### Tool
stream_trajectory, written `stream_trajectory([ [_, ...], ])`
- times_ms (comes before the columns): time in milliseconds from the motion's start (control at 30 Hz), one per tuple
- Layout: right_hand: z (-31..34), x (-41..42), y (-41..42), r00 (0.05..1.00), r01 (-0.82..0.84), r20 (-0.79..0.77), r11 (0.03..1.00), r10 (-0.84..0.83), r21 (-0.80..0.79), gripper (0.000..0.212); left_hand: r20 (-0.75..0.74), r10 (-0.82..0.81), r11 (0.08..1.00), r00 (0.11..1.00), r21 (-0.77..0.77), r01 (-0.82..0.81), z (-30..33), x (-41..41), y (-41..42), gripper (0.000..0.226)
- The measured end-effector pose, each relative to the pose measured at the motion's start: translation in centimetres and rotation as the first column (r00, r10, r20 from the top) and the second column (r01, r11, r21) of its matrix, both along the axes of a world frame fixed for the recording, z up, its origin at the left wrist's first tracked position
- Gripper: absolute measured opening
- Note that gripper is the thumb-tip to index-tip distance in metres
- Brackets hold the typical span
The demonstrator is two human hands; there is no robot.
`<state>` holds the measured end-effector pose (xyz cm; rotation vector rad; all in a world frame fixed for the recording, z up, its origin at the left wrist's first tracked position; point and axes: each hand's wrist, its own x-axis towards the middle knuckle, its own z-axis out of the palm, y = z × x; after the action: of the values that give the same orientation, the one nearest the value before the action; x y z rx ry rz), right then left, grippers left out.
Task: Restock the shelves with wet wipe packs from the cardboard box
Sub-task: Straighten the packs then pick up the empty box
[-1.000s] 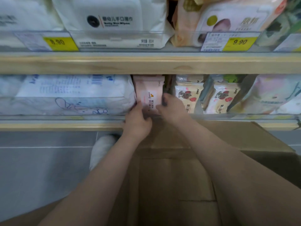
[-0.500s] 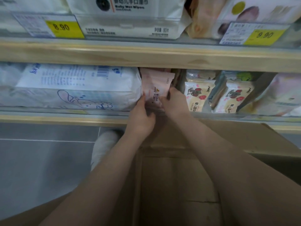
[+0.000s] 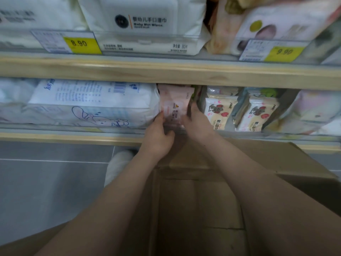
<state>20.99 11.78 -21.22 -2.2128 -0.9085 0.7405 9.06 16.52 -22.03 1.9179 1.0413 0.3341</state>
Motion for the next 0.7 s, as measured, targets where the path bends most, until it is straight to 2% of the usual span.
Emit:
stream_trajectory([
  [133,2.1,-0.1,-4.2,0.997,-0.064,0.046,0.998,0.063,0.029,0.043,-0.037,-0.019,1.0,0.999,-0.002,0.019,2.3,-0.4,-1.0,0.048],
  [300,6.0,0.9,-9.8,0.998,-0.029,0.054,0.999,0.03,-0.023,0.042,-0.053,-0.105,0.994,0.993,0.013,0.106,6.1,0.0,-3.1,0.048],
  [467,11.2,2.5,-14.1,0.986,-0.017,0.165,1.0,0.016,0.004,0.039,-0.032,-0.223,0.961,0.974,0.159,0.225,12.1,1.9,-5.8,0.046],
  [700,19.5,6.5,-18.4,0.928,0.013,0.369,0.992,-0.057,0.122,0.042,0.085,-0.389,0.865,0.917,0.376,0.332,20.9,5.4,-8.0,0.046],
])
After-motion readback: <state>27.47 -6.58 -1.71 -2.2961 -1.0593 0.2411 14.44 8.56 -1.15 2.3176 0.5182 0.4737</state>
